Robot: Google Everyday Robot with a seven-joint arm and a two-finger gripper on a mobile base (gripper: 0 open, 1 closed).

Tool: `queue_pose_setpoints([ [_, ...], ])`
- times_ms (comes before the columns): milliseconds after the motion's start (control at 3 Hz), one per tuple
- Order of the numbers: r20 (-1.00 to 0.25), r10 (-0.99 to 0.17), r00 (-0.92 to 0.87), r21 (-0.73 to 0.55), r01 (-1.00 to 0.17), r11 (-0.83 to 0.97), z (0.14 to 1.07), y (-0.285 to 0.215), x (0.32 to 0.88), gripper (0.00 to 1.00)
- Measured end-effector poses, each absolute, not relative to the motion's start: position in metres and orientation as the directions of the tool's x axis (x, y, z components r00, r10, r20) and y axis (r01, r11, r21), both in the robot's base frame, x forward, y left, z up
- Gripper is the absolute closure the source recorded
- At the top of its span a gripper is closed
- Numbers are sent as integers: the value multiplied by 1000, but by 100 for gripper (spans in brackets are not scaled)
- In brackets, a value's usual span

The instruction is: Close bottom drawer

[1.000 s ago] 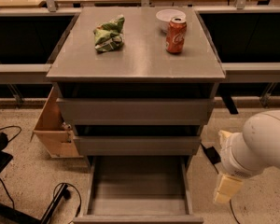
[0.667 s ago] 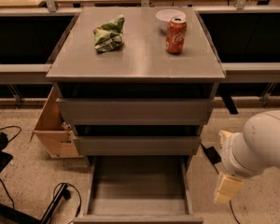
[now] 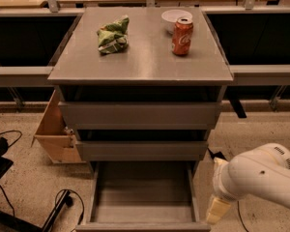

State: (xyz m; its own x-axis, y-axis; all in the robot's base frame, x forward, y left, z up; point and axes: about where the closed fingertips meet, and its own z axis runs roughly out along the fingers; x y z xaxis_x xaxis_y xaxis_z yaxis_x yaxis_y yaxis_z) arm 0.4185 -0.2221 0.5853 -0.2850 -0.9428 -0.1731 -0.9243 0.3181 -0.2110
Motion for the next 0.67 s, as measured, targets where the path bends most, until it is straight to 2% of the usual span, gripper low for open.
queue_pose_setpoints([
  [667,-249,-914,-320,-184,-911,369,441,-220,383,0],
])
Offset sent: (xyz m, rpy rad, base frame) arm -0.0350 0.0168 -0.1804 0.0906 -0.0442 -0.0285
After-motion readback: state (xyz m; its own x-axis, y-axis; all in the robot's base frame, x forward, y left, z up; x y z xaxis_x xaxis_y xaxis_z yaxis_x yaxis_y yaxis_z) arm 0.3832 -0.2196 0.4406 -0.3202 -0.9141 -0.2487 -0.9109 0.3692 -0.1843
